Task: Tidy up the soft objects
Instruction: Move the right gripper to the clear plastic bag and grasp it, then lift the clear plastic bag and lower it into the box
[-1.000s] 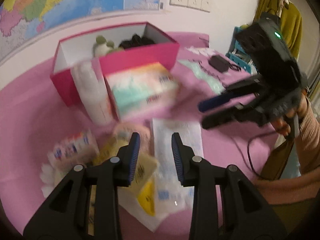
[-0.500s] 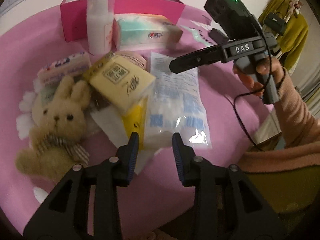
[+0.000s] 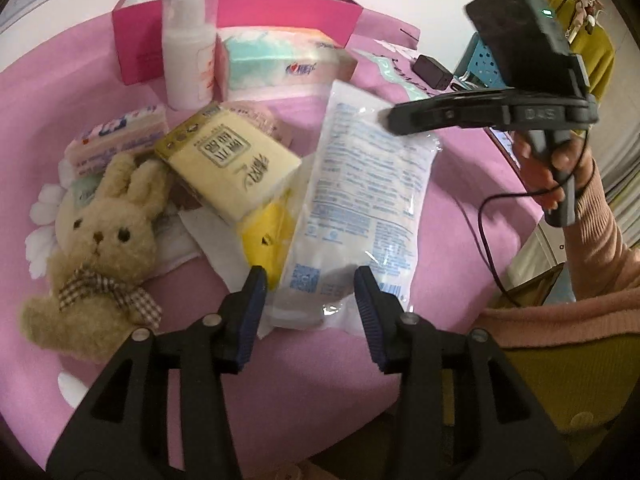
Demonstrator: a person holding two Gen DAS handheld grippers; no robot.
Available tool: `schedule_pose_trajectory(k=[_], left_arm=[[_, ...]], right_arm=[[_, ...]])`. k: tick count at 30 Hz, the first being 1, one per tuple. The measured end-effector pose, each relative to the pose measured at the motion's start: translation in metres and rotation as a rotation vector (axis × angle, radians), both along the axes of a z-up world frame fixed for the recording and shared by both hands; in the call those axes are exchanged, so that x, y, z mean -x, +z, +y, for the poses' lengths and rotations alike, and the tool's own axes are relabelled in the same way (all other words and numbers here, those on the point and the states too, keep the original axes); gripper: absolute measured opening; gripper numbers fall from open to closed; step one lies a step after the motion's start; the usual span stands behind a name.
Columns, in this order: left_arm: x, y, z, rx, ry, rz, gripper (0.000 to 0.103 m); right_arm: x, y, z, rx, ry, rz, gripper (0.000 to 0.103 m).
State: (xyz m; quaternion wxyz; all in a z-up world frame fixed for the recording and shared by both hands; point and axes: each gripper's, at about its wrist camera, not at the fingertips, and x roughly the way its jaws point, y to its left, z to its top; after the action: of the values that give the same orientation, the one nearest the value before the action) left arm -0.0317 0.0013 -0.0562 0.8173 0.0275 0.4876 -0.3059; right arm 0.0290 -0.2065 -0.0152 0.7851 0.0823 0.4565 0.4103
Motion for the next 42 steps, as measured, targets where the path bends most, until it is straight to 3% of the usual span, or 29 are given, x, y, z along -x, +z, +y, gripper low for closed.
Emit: schedule_pose_trajectory(k=[7,14,19,22,24,25,26,28,29,37,42], left_arm=[[-0.013,0.002,-0.023,-0.023,-0.031,-0.056,0.050],[-0.024,0.002,-0.031,0.046,-0.063,-0.013,0.050],[-0.018,0.002,-0.041,0.052,-0.104,0.023,0.050],[-0.021,0.003,-0.045,0.059,-0.101,0.031,0.050],[-0.024,0.004,-0.045,0.066,-0.073,0.033,0.050],[-0.026,0.004,-0.045,0.068,-0.061,0.035,0.050],[-0.029,0.005,-0.044,0.067,-0.046,0.033,0.050],[-0.034,0.004,-0.043,0.058,-0.021,0.023,0.050],[-0.037,0.004,-0.043,0.053,0.000,0.015,0.050],[-0.053,0.008,-0.040,0.098,0.050,0.026,0.050],[-0.056,0.041,-0.045,0.123,0.056,-0.064,0.049]], right_arm=[[-0.002,0.024,-0.028,-0.069,-0.138,-0.089,0.006],[-0.019,-0.002,-0.054,-0.124,-0.257,0.013,0.006],[-0.020,-0.019,-0.061,-0.149,-0.260,0.073,0.008],[-0.020,-0.025,-0.061,-0.157,-0.241,0.112,0.018],[-0.020,-0.033,-0.061,-0.157,-0.211,0.155,0.039],[-0.018,-0.036,-0.058,-0.129,-0.200,0.159,0.039],[-0.016,-0.036,-0.057,-0.113,-0.191,0.159,0.039],[-0.009,-0.034,-0.056,-0.103,-0.182,0.133,0.027],[-0.006,-0.032,-0.055,-0.094,-0.187,0.116,0.011],[0.015,0.002,-0.055,-0.097,-0.198,-0.038,0.008],[0.015,0.035,-0.062,-0.103,-0.232,-0.139,0.008]])
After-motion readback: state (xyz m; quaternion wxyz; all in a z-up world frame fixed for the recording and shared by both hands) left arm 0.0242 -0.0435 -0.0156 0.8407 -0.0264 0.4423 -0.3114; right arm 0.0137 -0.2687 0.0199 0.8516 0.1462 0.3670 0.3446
